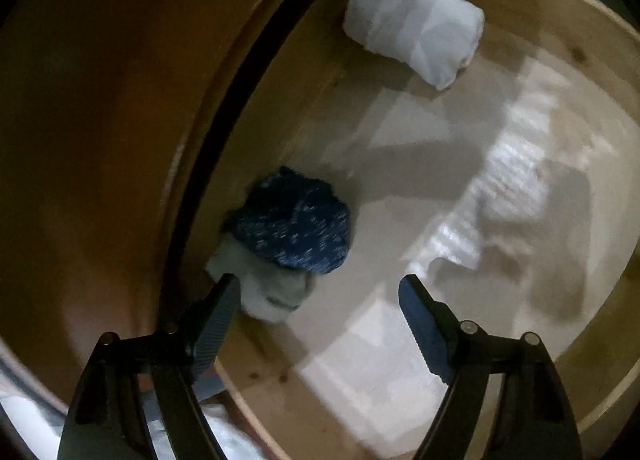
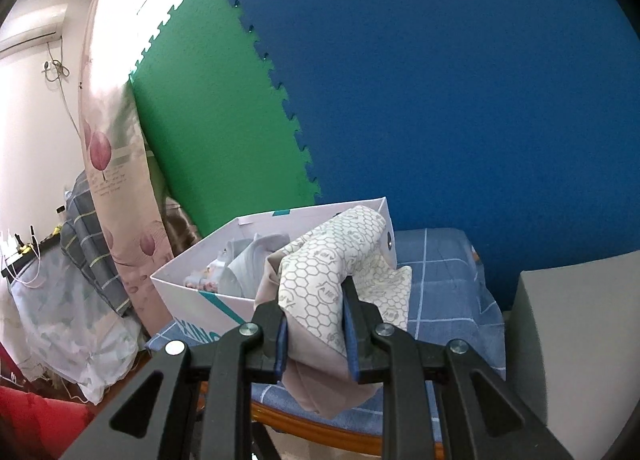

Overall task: Take underwear out of drawer
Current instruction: 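Grasp the navy floral cloth with the left tool while the right tool holds the hexagon-print cloth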

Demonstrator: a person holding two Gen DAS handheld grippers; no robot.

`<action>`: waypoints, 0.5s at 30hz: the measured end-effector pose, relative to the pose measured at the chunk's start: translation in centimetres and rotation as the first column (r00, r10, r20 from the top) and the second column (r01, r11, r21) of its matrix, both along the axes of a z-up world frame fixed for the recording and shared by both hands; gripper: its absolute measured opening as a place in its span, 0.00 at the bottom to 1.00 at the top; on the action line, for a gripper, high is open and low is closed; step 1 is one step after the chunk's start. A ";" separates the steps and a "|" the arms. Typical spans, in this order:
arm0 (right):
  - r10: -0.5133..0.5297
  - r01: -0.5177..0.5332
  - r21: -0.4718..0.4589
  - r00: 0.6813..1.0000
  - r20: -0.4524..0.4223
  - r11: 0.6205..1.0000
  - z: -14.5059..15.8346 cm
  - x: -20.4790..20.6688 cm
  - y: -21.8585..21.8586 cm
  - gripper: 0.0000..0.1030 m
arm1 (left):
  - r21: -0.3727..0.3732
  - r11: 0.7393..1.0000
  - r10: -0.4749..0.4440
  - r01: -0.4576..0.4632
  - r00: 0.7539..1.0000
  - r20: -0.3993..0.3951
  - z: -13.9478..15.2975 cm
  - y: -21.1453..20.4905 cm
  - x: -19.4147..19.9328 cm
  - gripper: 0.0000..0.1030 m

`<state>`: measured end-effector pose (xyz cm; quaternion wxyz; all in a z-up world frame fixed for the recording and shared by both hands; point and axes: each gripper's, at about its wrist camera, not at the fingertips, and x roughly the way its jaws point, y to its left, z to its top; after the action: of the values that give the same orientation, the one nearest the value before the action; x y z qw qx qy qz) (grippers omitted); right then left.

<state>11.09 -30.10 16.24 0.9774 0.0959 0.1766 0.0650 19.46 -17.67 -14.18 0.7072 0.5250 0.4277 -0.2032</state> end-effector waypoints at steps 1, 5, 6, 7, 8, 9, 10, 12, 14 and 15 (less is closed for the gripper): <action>0.003 -0.003 0.007 1.000 0.002 1.000 -0.1 0.1 0.0 0.22 | -0.024 1.000 0.017 -0.017 0.999 -0.030 -0.1 0.1 0.5 0.64; 0.015 -0.015 0.043 1.000 0.000 0.999 -0.5 0.5 -0.3 0.22 | -0.023 0.999 0.023 -0.026 0.989 -0.146 -1.2 0.3 1.8 0.47; 0.015 -0.015 0.039 1.000 0.000 0.999 -0.6 0.5 -0.2 0.22 | -0.024 1.000 -0.005 0.002 0.992 -0.127 -1.2 0.2 2.1 0.43; 0.015 -0.015 0.035 1.000 0.002 0.999 -0.6 0.5 -0.1 0.22 | -0.030 0.999 -0.028 0.026 0.995 -0.092 -1.1 0.0 2.3 0.43; 0.017 -0.017 0.035 1.000 0.002 0.999 -0.6 0.6 -0.1 0.22 | -0.023 0.999 -0.038 0.036 0.997 -0.074 -1.2 -0.1 2.7 0.43; 0.017 -0.017 0.032 1.000 0.003 0.999 -0.6 0.6 -0.1 0.22 | -0.007 0.998 -0.062 0.062 0.997 -0.054 -1.5 -0.2 2.8 0.44; 0.017 -0.017 0.032 1.000 0.003 0.999 -0.7 0.6 -0.1 0.22 | 0.010 0.996 -0.094 0.094 0.995 -0.044 -1.9 -0.4 2.8 0.46; 0.018 -0.018 0.035 1.000 0.003 0.999 -0.7 0.6 -0.1 0.22 | 0.038 0.989 -0.142 0.144 0.989 -0.043 -2.9 -0.6 2.7 0.49; 0.020 -0.020 0.044 1.000 0.003 0.999 -0.8 0.6 -0.1 0.22 | 0.023 0.982 -0.189 0.190 0.982 -0.027 -3.2 -0.7 2.7 0.50; 0.022 -0.022 0.048 1.000 0.003 0.999 -0.8 0.6 -0.1 0.22 | 0.013 0.979 -0.204 0.204 0.979 -0.031 -3.2 -0.6 2.7 0.49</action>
<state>11.69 -30.23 15.40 0.9743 0.1175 0.1749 0.0801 22.17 -18.29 -17.36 0.6720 0.5686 0.3837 -0.2791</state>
